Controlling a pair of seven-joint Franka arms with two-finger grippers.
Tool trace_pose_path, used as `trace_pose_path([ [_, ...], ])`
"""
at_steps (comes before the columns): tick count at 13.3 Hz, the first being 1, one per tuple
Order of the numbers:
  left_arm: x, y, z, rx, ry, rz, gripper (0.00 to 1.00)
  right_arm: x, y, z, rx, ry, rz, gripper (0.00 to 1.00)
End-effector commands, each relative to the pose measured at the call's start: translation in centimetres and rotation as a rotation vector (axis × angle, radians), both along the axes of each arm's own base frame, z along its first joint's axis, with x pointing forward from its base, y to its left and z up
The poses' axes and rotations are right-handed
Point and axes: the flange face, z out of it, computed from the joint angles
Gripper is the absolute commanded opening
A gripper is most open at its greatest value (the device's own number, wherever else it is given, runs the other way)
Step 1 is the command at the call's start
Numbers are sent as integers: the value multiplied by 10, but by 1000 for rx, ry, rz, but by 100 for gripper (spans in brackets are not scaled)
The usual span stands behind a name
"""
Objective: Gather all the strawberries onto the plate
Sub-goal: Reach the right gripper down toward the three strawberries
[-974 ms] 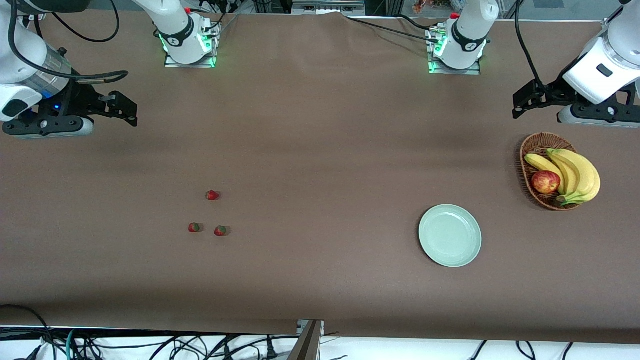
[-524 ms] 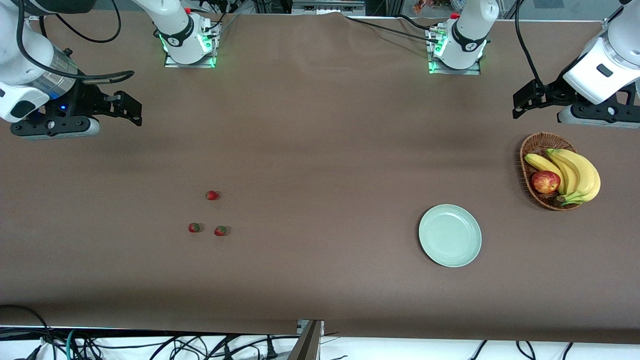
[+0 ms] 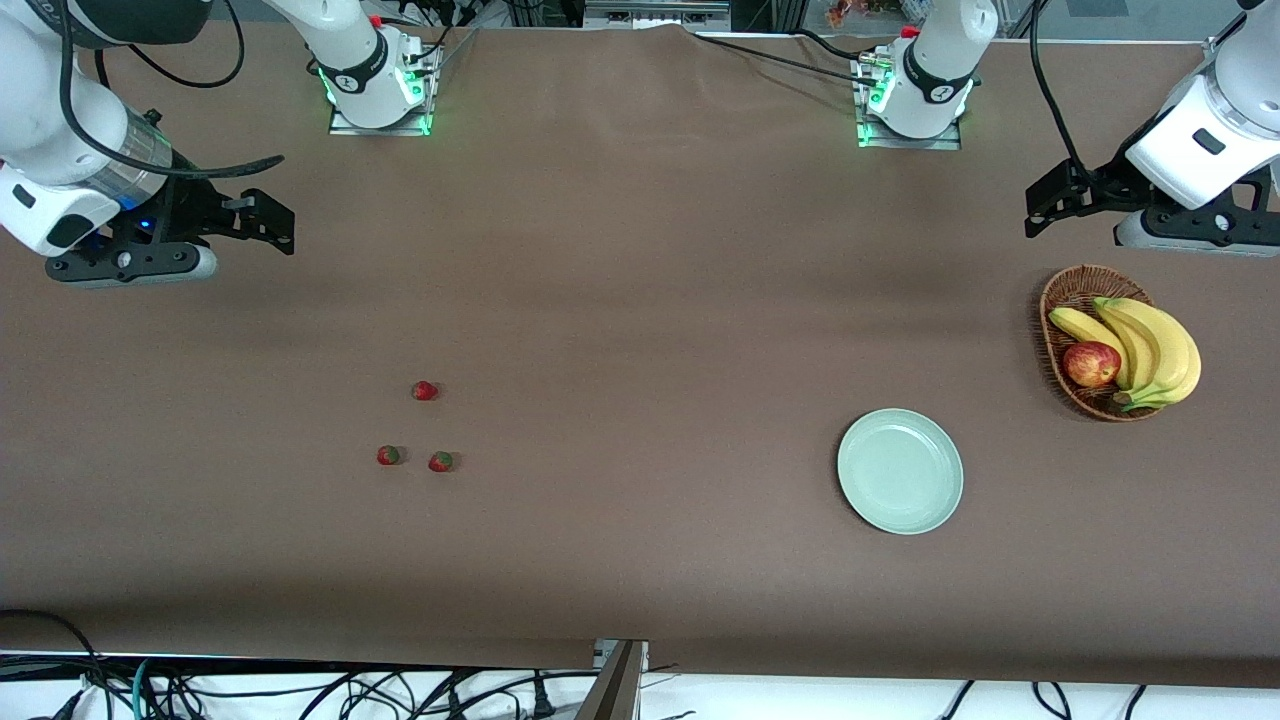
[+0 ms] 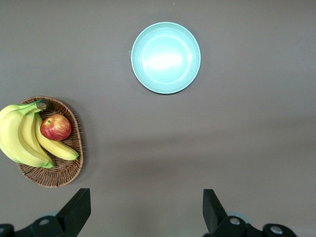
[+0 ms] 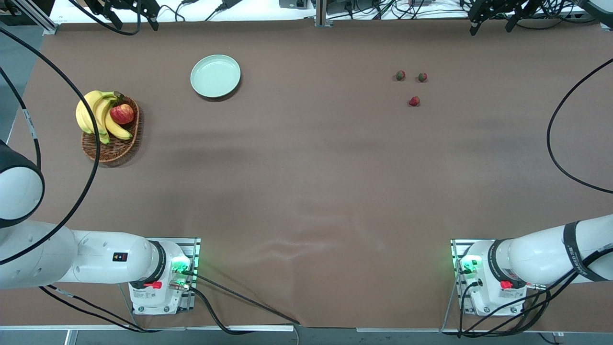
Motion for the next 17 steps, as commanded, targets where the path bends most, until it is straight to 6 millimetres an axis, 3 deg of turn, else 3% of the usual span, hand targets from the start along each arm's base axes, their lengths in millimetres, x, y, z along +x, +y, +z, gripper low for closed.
trace_pose_path([
  [1, 4, 3, 6, -30, 6, 1, 100, 0, 3, -5, 15, 7, 1, 100],
  [9, 4, 5, 6, -28, 6, 12, 100, 10, 7, -24, 19, 28, 3, 100],
  [11, 4, 3, 6, -28, 6, 9, 100, 16, 7, -55, 16, 49, 2, 100],
  [14, 4, 3, 6, -28, 6, 9, 100, 37, 21, -123, 14, 79, 12, 100],
  [17, 4, 3, 6, -28, 6, 7, 100, 32, 36, -158, 9, 121, 7, 100],
])
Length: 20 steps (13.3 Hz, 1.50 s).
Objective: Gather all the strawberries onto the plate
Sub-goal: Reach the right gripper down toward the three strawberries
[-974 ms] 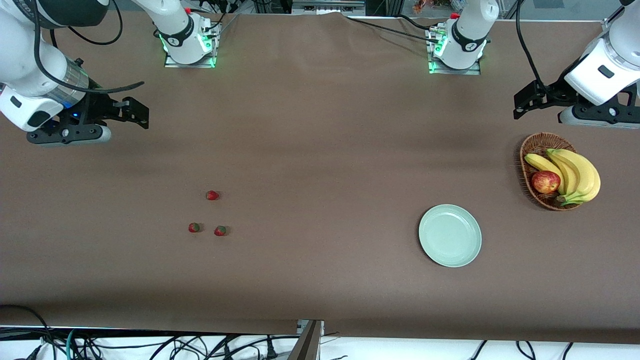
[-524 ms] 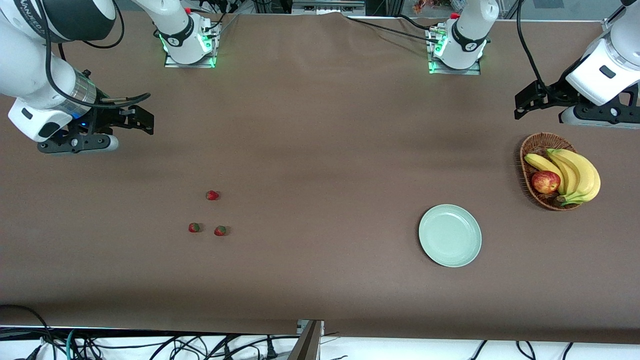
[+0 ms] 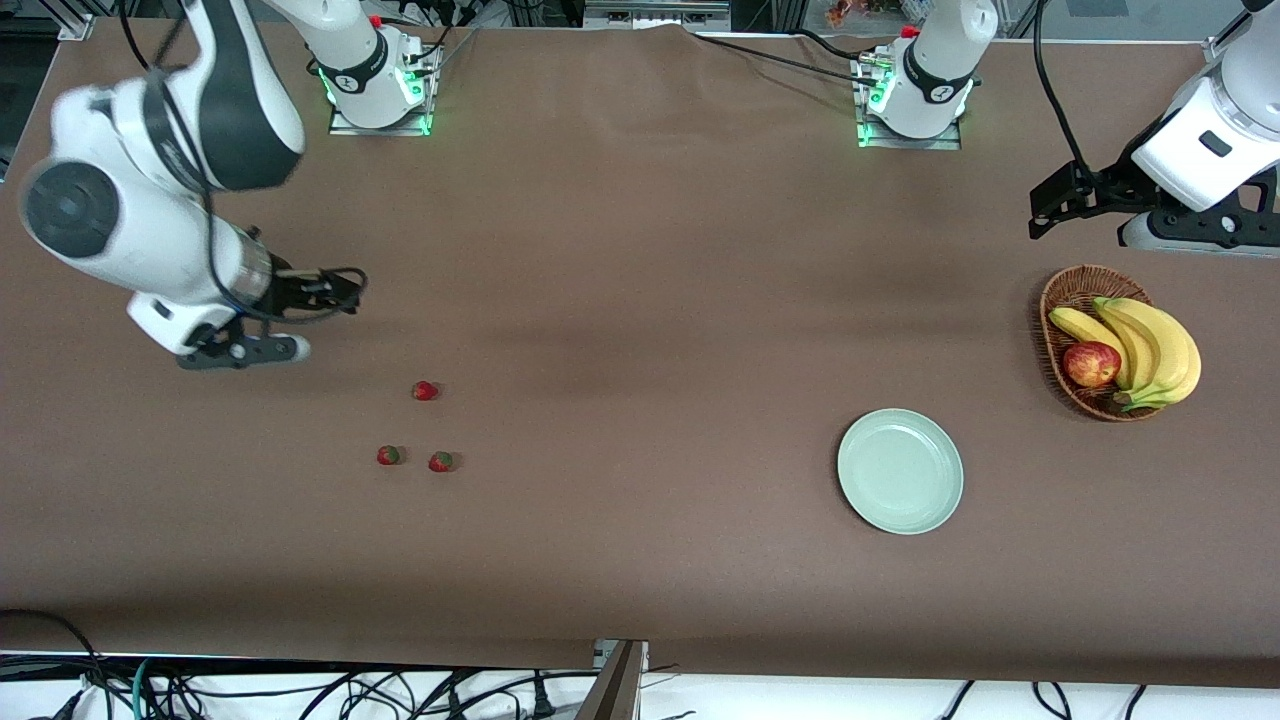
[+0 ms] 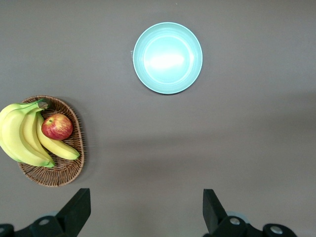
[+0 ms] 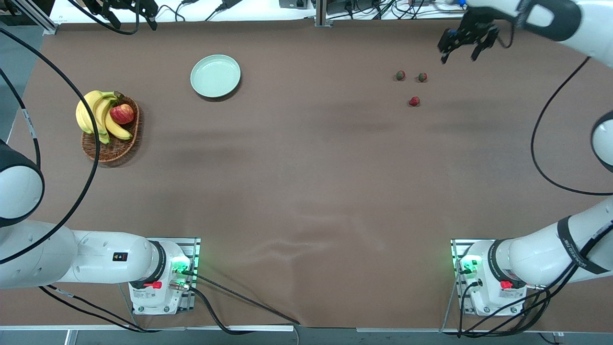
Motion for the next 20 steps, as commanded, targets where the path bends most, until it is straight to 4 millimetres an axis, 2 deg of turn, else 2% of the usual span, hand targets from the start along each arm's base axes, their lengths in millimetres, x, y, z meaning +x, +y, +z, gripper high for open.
trace_pose_path([
  [1, 3, 0, 7, -27, 6, 3, 100, -1, 12, -15, 25, -18, -2, 100],
  [2, 3, 1, 7, -28, 6, 3, 100, 3, 29, -25, 42, -43, 12, 100],
  [3, 3, 1, 7, -28, 6, 3, 100, 10, 38, -44, 48, -65, 17, 100],
  [4, 3, 2, 7, -28, 6, 6, 100, 16, 40, -64, 47, -67, 16, 100],
  [5, 3, 3, 7, -28, 5, 6, 100, 19, 39, -76, 44, -68, 17, 100],
  [7, 3, 4, 7, -28, 5, 7, 100, 26, 35, -88, 24, -84, 26, 100],
  [9, 3, 4, 7, -28, 5, 7, 100, 42, 30, -115, 7, -157, 43, 100],
  [12, 4, 5, 7, -28, 5, 10, 100, 55, 33, -132, 19, -200, 40, 100],
  [15, 4, 5, 7, -28, 5, 9, 100, 57, 43, -154, 31, -226, 46, 99],
  [18, 4, 5, 7, -28, 5, 10, 100, 53, 34, -190, 26, -195, 34, 97],
  [20, 3, 5, 6, -28, 7, 10, 100, 42, 32, -208, 27, -187, 31, 95],
])
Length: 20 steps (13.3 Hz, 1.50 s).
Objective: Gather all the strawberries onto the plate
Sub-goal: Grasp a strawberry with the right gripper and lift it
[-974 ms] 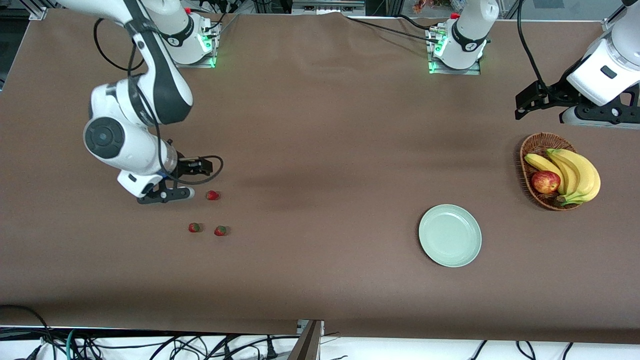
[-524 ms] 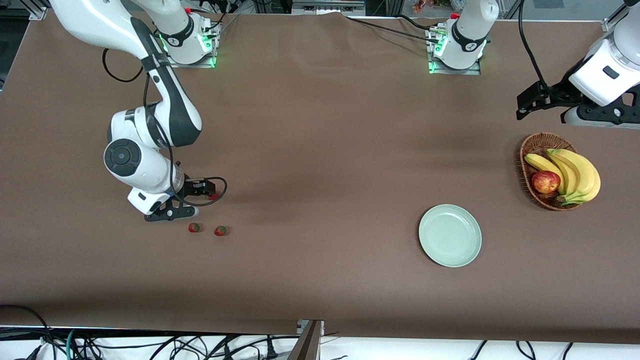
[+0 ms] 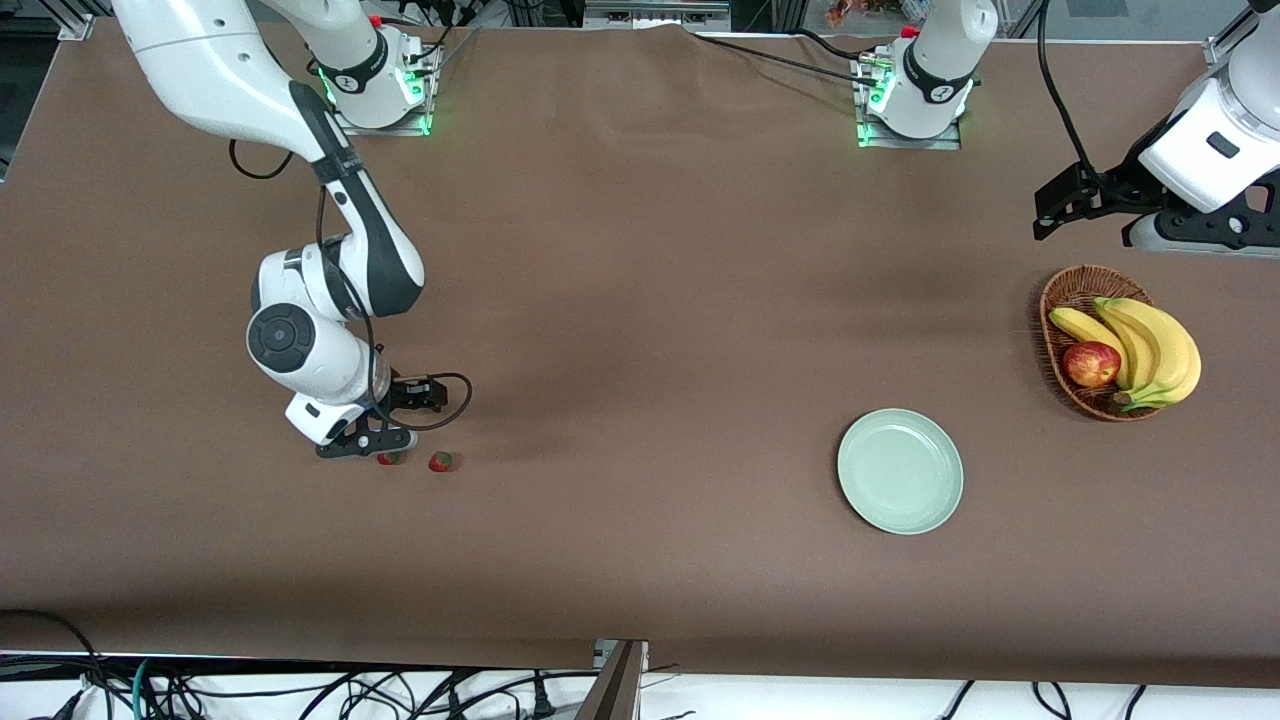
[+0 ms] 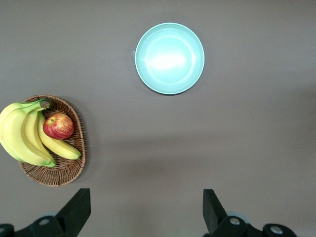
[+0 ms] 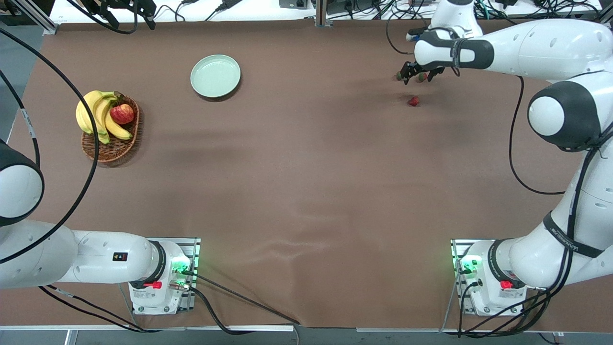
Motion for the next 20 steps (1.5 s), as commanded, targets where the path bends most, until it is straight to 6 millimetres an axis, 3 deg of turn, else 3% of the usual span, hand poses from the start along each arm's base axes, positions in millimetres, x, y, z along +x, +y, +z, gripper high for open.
trace_pose_path([
  [1, 3, 1, 6, -27, 7, 2, 100, -11, -5, -18, -3, 9, -9, 95],
  [5, 3, 2, 6, -27, 7, 4, 100, -25, -8, -39, -4, 38, -15, 90],
  [10, 3, 3, 6, -27, 7, 4, 100, -37, -10, -51, -10, 68, -23, 74],
  [16, 3, 3, 6, -27, 7, 4, 100, -36, -4, -44, -7, 63, -55, 19],
  [18, 3, 3, 6, -27, 7, 4, 100, -33, 9, -36, -1, 50, -81, 18],
  [20, 3, 2, 6, -27, 7, 4, 100, -33, 48, -22, 38, 31, -126, 18],
])
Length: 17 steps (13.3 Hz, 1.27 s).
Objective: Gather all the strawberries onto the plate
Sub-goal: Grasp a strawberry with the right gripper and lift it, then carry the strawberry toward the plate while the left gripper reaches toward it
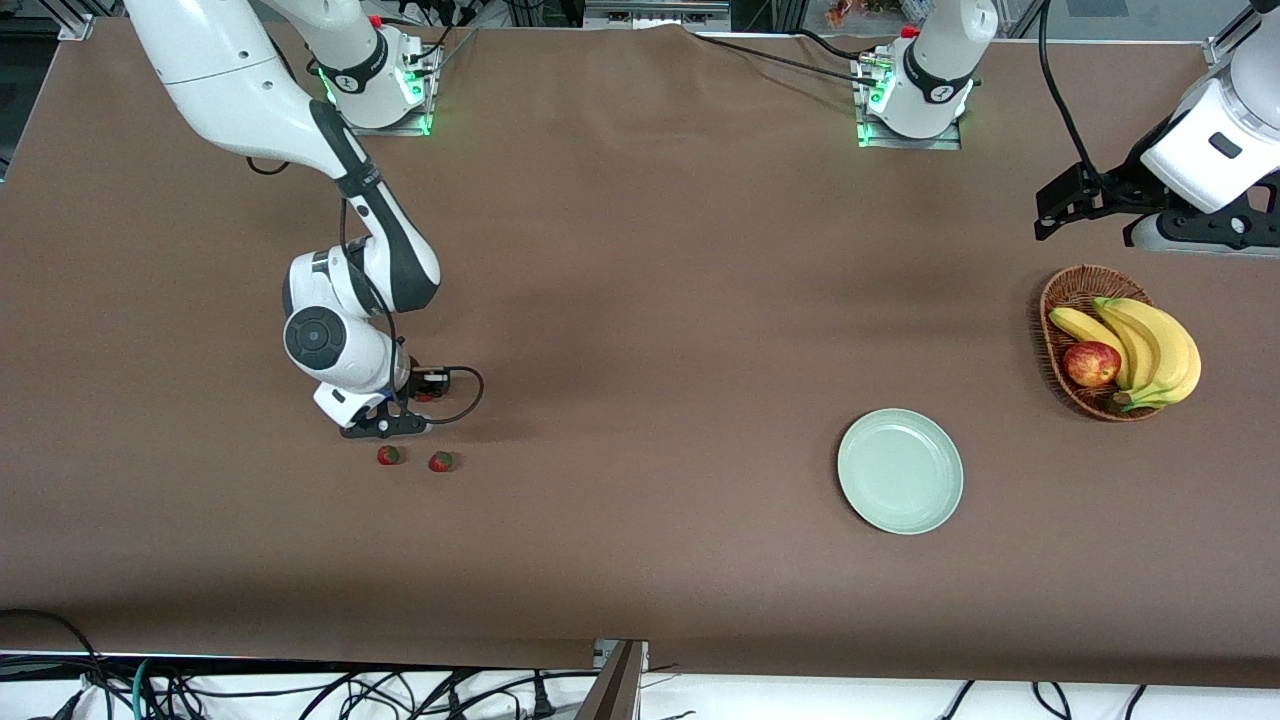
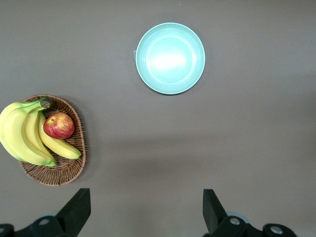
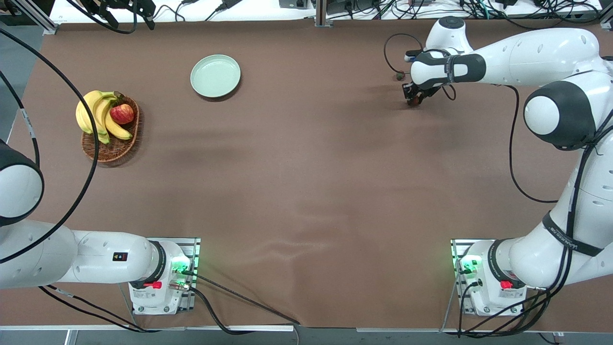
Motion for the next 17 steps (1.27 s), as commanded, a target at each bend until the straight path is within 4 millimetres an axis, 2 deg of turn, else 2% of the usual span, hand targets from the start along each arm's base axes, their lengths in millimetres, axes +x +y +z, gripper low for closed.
trace_pose_path([
  [1, 3, 1, 6, -27, 7, 1, 100, -3, 63, 28, 56, -36, -91, 18],
  [3, 3, 1, 6, -27, 7, 3, 100, -8, 134, 38, 102, -50, -193, 19],
  [7, 3, 1, 6, -28, 5, 1, 100, -46, 282, 47, 171, -78, -336, 19],
  [9, 3, 1, 6, -29, 7, 0, 100, -54, 327, 39, 207, -74, -407, 20],
  [11, 3, 1, 5, -29, 8, 1, 100, -69, 383, 32, 272, -86, -445, 21],
  [13, 3, 7, 4, -28, 16, 12, 100, -77, 414, 20, 347, -111, -473, 24],
  [17, 3, 7, 2, -27, 29, -1, 100, -87, 422, -2, 368, -158, -453, 29],
])
